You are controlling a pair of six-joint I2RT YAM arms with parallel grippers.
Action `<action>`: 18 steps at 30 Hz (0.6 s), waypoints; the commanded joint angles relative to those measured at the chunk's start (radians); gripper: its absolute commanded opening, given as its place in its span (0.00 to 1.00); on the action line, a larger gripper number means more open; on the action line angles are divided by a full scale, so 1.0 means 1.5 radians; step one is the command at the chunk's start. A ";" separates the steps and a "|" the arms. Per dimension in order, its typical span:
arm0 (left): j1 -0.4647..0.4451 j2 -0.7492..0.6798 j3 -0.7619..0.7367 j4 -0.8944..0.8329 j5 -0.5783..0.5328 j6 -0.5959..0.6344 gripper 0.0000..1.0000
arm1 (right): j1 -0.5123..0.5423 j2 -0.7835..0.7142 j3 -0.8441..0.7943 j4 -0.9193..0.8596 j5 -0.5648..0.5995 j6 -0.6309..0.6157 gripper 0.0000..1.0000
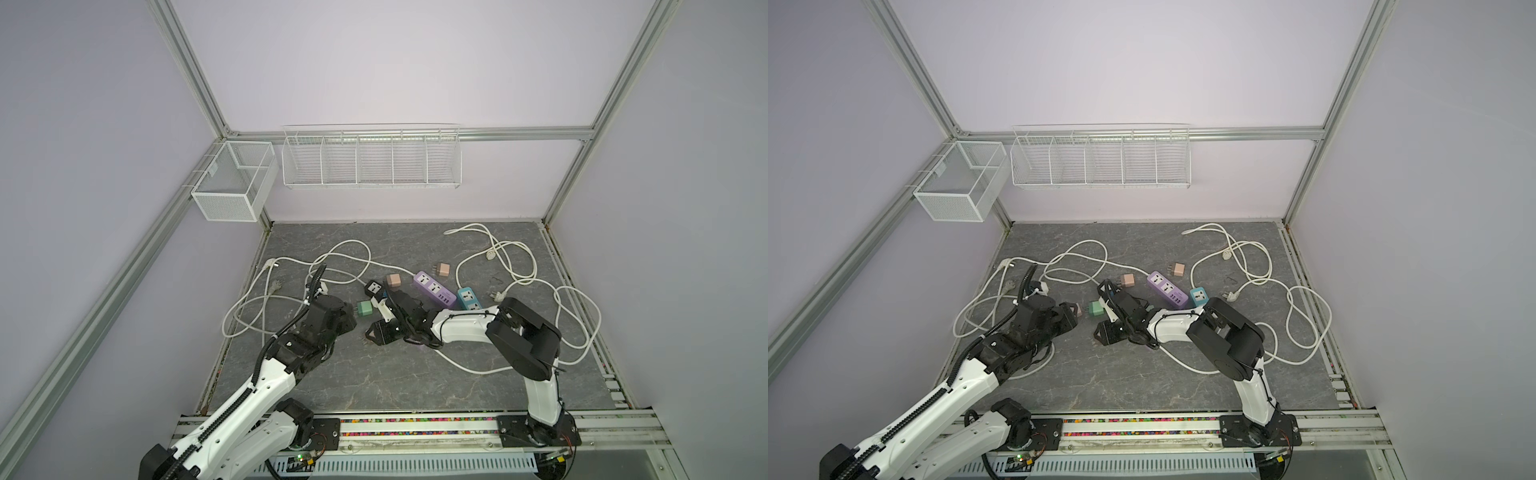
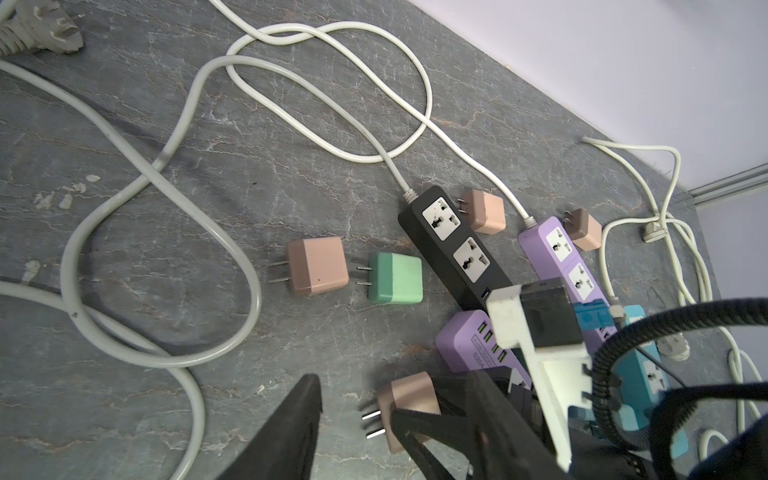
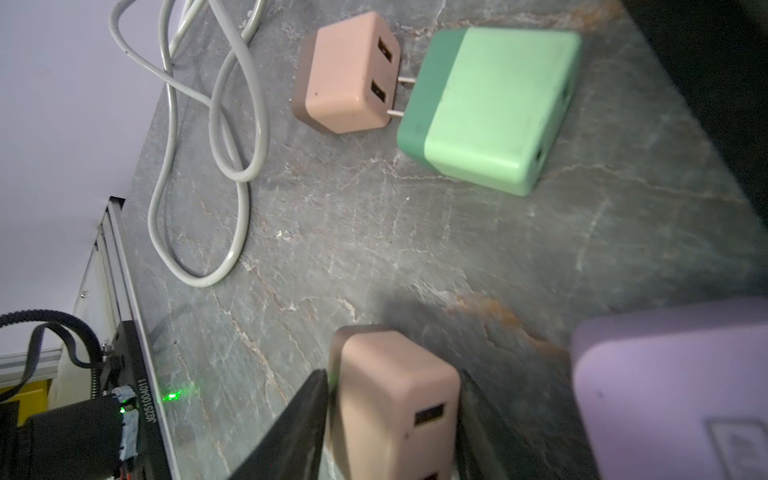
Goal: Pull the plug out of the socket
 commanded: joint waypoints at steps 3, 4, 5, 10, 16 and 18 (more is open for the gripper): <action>0.007 -0.003 0.003 -0.012 -0.016 0.014 0.58 | 0.008 -0.039 0.005 -0.041 0.037 -0.037 0.59; 0.007 -0.003 0.004 -0.013 -0.016 0.015 0.58 | 0.008 -0.047 0.005 -0.045 0.040 -0.042 0.61; 0.008 -0.003 0.005 -0.014 -0.018 0.015 0.58 | 0.008 -0.053 0.006 -0.052 0.044 -0.047 0.63; 0.009 -0.003 0.008 -0.013 -0.018 0.015 0.58 | 0.008 -0.092 0.009 -0.079 0.058 -0.082 0.69; 0.011 -0.005 0.036 -0.041 -0.029 0.020 0.62 | 0.007 -0.166 0.014 -0.122 0.067 -0.140 0.79; 0.016 -0.010 0.049 -0.048 -0.038 0.029 0.66 | 0.003 -0.203 0.017 -0.146 0.087 -0.165 0.82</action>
